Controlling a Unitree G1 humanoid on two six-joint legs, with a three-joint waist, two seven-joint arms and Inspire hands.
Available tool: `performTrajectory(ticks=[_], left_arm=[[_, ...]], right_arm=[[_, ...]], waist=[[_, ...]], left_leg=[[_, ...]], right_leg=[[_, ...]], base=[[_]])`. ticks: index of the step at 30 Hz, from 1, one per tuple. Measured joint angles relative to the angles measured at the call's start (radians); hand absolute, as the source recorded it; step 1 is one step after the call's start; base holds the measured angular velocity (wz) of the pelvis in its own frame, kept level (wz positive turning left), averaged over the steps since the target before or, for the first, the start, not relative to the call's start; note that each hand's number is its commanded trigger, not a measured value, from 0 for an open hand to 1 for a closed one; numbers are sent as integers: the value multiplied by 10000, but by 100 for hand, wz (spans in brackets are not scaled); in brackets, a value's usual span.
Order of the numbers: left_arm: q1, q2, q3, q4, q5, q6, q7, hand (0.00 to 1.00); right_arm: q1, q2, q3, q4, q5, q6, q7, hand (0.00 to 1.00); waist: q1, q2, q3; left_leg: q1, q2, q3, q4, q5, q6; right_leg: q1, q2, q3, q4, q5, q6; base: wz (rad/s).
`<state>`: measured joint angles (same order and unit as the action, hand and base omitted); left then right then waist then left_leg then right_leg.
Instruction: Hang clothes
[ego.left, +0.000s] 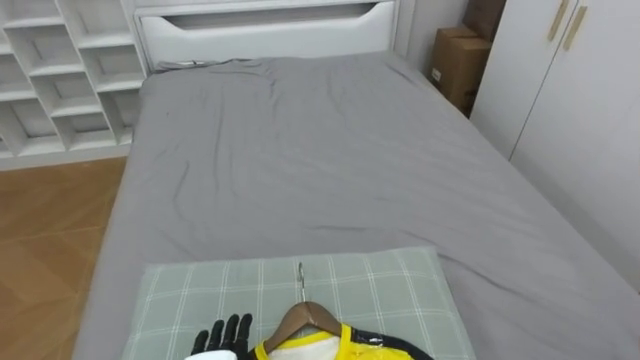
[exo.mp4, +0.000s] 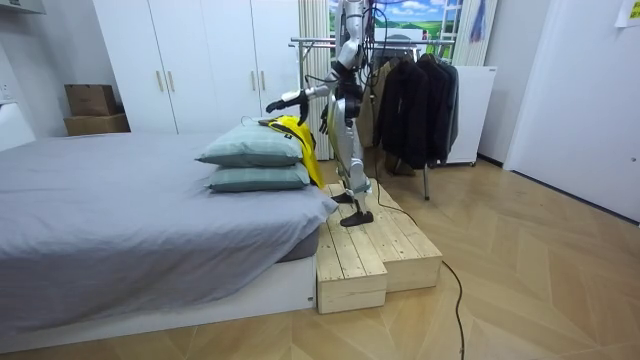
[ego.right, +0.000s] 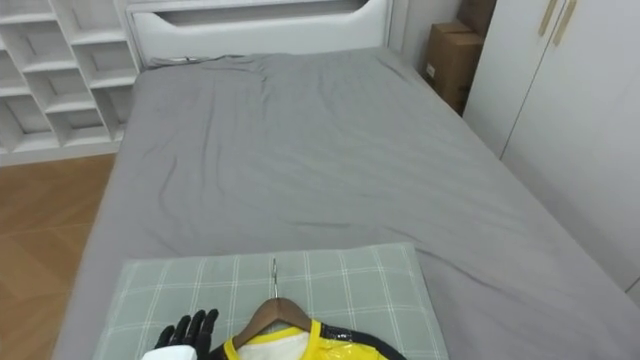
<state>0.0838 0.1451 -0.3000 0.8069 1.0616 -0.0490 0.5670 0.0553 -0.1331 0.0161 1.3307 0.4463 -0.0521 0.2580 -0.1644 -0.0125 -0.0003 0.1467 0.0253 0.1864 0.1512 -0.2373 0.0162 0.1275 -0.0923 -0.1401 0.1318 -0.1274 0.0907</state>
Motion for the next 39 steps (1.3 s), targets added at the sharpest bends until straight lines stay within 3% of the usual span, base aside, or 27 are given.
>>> performTrajectory(ticks=[27, 32, 39], left_arm=[[-84, -114, 705, 576, -29, 213, -488, 0], [-114, -124, 900, 581, -100, 199, -524, 0], [-530, -88, 1002, 850, -111, 188, -614, 0]], right_arm=[[236, -35, -214, -30, 199, -10, 75, 0], [237, -176, -190, -5, 196, -12, 61, 0], [236, -221, -182, -9, 201, -15, 44, 0]], waist=[[-3, 6, -3], [0, -4, 5], [-6, -25, 11]], left_leg=[[-7, 36, 98, -65, 0, -2], [28, 50, 218, -69, 1, -3], [-89, 51, 295, -66, 4, -12]], right_leg=[[-95, 44, 39, 5, 0, 0], [-111, 71, 269, 4, 0, 0], [-266, 75, 324, 22, 2, -3]], base=[[-1], [-7], [-3]])
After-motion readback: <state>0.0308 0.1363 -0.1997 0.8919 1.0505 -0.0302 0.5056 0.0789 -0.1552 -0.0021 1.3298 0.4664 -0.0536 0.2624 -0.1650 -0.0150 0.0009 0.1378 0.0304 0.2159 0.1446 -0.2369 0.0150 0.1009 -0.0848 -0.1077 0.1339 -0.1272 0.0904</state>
